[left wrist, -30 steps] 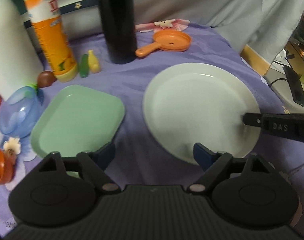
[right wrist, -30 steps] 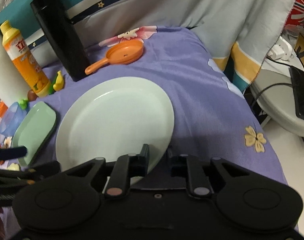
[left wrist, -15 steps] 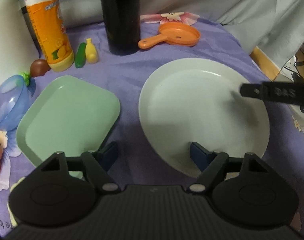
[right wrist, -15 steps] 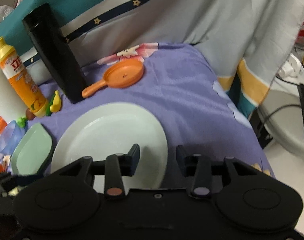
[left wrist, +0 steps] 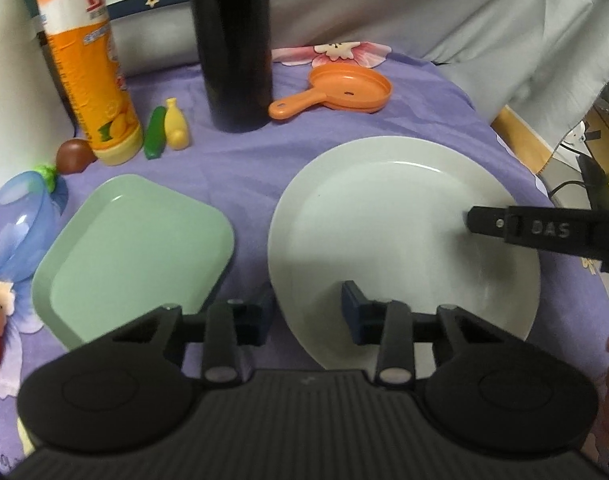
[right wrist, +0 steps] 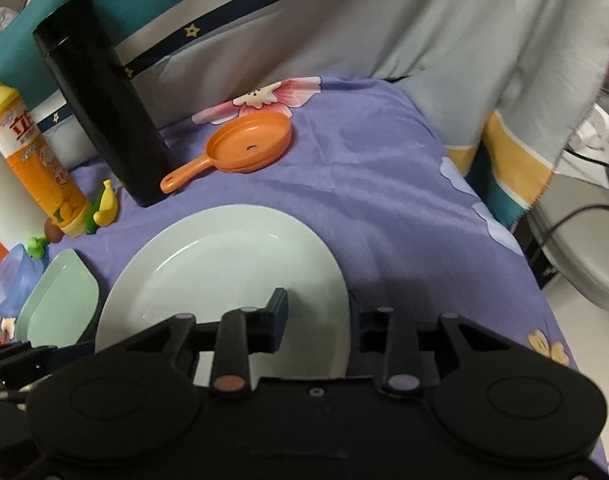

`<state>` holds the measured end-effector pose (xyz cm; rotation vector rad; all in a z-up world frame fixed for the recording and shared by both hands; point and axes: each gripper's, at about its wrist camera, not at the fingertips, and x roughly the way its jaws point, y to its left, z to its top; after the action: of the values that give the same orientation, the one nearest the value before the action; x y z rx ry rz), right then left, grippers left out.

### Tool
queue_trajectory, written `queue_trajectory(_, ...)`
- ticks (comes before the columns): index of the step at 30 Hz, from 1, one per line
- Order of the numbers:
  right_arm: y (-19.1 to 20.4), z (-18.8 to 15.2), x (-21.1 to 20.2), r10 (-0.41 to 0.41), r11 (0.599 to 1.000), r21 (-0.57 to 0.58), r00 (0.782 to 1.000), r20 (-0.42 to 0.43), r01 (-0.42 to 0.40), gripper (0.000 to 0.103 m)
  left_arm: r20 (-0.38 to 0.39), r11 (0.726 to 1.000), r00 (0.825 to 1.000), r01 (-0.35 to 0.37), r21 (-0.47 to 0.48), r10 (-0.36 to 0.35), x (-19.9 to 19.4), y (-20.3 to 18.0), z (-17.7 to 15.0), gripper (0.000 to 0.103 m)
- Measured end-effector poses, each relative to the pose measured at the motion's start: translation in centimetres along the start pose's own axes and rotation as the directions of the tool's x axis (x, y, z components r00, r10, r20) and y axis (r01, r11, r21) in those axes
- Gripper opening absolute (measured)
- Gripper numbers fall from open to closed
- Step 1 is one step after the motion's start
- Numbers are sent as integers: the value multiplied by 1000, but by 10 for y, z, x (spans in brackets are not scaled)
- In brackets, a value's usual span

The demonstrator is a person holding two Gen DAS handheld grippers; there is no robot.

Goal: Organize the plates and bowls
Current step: 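Close the left gripper on the white plate rim while the right gripper grips it too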

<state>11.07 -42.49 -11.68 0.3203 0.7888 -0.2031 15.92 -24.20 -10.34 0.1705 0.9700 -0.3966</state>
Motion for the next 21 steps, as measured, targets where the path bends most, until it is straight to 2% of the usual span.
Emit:
queue_trajectory(6,14,-9,-33,19,1000,-6,1000,12,-18,32,29,1000,1000,-10,-18,10,-31,17,-5,31)
queue_trajectory(11,33,-19,-64,69,998,9,998,5,-69,32,40,999,999,-23,-48,25,-66,44,-16,30)
queue_trajectory(16,74,-34,-90,119,992,-34,993,-10,-119,32,47,994,997,-64,-87,68,-106,82,-39,30)
queue_trajectory(21,123,-59,-108,188,979,-70,980,-61,-192,32,38,985,991,-121,-126,127,-141,126,-75,30)
